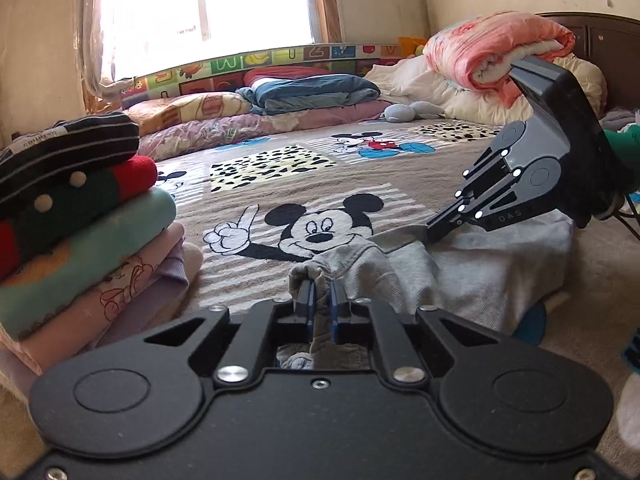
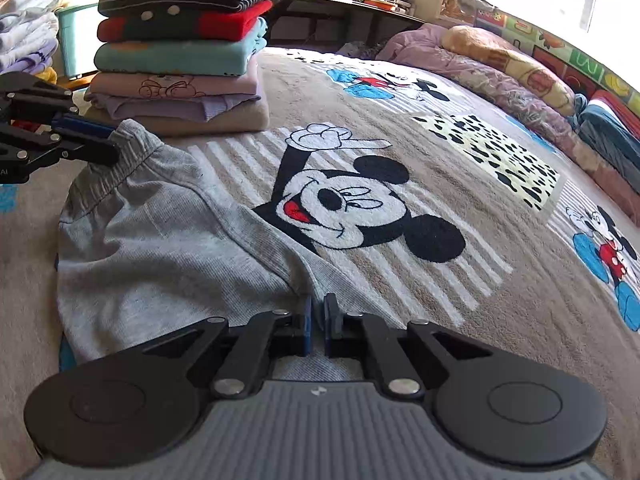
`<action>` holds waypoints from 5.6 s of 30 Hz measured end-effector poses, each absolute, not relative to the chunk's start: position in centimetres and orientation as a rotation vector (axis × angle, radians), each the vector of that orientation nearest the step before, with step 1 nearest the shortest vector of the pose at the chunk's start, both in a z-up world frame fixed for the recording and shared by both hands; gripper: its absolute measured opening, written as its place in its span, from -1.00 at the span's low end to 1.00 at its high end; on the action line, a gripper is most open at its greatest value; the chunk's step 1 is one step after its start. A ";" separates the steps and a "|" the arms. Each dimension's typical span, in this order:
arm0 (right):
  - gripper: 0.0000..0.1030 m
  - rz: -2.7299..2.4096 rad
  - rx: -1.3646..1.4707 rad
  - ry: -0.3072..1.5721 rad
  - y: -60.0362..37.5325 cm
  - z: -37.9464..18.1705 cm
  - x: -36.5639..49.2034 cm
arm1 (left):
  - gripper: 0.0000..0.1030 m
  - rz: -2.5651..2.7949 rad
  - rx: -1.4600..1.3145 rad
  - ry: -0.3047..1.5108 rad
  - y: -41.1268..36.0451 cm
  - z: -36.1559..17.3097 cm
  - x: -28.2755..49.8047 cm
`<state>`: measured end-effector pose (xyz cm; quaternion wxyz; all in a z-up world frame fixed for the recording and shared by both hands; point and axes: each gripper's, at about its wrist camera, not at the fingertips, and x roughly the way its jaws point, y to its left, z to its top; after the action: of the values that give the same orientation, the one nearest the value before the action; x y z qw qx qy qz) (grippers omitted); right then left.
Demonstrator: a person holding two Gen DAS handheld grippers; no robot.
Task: Fold clothes
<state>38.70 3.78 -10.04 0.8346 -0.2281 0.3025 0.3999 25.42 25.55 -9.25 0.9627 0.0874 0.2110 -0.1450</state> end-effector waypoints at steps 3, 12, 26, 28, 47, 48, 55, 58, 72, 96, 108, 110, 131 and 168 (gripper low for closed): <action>-0.96 0.829 -0.488 0.620 3.5 -9.5 38.5 | -0.92 -0.273 0.098 0.418 26.4 -9.1 26.1; -0.96 0.763 -0.460 0.622 4.1 -9.1 40.9 | -0.93 -0.146 -0.204 0.519 28.5 -10.0 29.3; -0.96 0.716 -0.553 0.679 6.1 -11.7 42.5 | -0.91 -0.062 -0.236 0.587 28.7 -11.6 30.8; -0.89 0.673 -0.551 0.666 5.4 -10.8 42.6 | -0.71 -0.045 -0.198 0.579 28.6 -11.3 30.5; -0.72 0.620 -0.265 0.706 -7.1 -8.2 33.2 | -0.24 -0.492 1.077 0.236 8.1 -15.3 20.7; -0.69 0.620 -0.253 0.718 -7.0 -8.5 33.3 | -0.29 -0.465 1.152 0.224 7.3 -16.6 20.9; -0.61 0.611 -0.202 0.763 -6.5 -9.9 34.9 | -0.49 -0.341 1.334 0.097 5.8 -20.0 22.6; -0.60 0.607 -0.165 0.786 -6.7 -10.3 35.8 | -0.49 -0.326 1.338 0.035 6.1 -20.5 22.9; -0.48 0.562 -0.152 0.810 -7.2 -11.2 37.0 | -0.90 -0.634 0.817 0.290 12.4 -13.0 23.4; -0.35 0.609 -0.082 0.698 -11.0 -10.1 31.1 | -0.87 -0.535 0.325 0.434 9.1 -10.2 26.9; -0.28 0.563 0.031 0.711 -11.8 -12.0 28.8 | -0.12 -0.515 0.418 0.546 7.7 -12.1 27.2; -0.28 0.544 0.039 0.657 -12.7 -11.3 27.8 | -0.12 -0.488 0.371 0.520 8.6 -11.7 27.2; -0.05 0.290 0.140 0.655 -19.4 -13.7 35.2 | -0.12 -0.469 0.281 0.634 9.6 -13.1 28.6; -0.42 0.099 1.110 0.537 -27.8 -20.5 34.4 | 0.00 -0.466 0.185 0.659 11.4 -12.8 28.4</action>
<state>34.43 -27.78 -20.49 0.8147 0.5204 0.2518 0.0463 28.42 11.35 -12.83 0.9155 0.0899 0.3203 -0.2262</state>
